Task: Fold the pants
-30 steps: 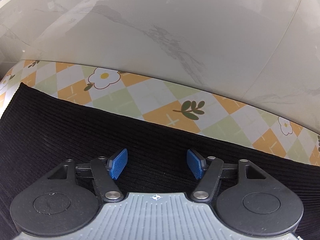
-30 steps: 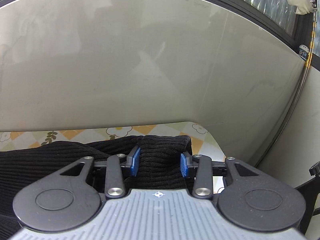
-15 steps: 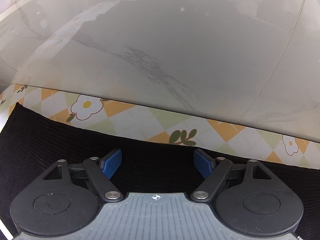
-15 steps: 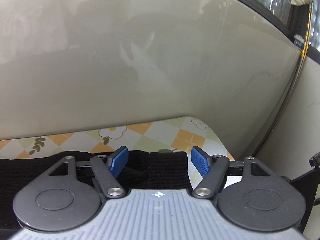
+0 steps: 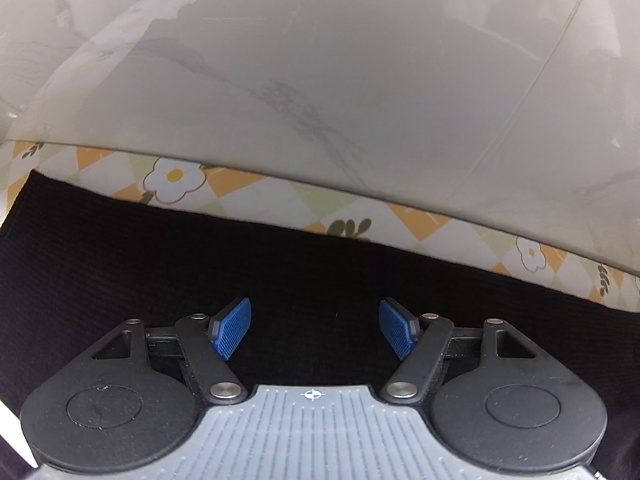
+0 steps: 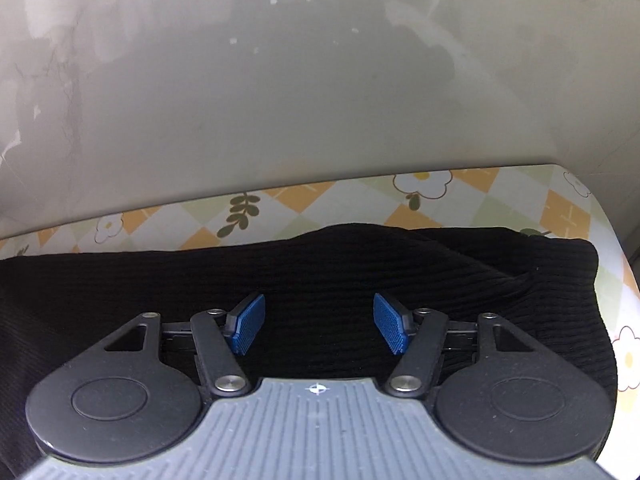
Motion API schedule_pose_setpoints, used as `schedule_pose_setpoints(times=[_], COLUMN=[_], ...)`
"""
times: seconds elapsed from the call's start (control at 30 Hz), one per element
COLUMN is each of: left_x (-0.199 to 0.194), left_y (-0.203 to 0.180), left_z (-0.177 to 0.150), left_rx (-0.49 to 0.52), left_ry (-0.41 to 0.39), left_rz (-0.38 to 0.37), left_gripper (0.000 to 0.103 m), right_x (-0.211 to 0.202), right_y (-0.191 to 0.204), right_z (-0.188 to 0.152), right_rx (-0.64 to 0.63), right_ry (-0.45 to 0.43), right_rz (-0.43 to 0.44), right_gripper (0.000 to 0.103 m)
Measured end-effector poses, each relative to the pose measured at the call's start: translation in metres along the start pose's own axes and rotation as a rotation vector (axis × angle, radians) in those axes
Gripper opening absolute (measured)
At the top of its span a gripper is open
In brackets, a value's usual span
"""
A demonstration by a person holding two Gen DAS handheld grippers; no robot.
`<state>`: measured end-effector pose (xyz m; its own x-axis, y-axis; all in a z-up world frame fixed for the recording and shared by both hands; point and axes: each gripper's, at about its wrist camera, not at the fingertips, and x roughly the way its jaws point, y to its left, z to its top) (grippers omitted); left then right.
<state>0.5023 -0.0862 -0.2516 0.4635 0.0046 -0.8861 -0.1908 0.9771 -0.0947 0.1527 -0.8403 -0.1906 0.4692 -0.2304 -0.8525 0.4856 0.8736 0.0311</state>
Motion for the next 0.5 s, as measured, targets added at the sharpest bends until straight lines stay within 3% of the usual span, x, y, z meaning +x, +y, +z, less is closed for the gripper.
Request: schedule_pose_setpoints(times=[0.13,0.23,0.37,0.5], left_x=[0.007,0.013,0.026,0.032], left_y=[0.003,-0.001,-0.005,-0.007], left_z=[-0.012,-0.008,0.006,0.018], left_rx=[0.021,0.063,0.074,0.072], left_ry=[0.045,-0.002,-0.023,-0.017], left_rz=[0.027,0.07,0.084,0.086], left_gripper=[0.073,0.074,0.089,0.093], right_x=[0.014,0.023,0.024,0.001], right_y=[0.004,0.008,0.011,0.011], right_z=[0.009,0.015,0.017,0.005], right_rx=[-0.004,-0.009,0.028,0.065], right_ry=[-0.008,-0.027,-0.054,-0.072], right_rz=[-0.037,-0.071,-0.107,-0.094], right_gripper=[0.07,0.074,0.077,0.077])
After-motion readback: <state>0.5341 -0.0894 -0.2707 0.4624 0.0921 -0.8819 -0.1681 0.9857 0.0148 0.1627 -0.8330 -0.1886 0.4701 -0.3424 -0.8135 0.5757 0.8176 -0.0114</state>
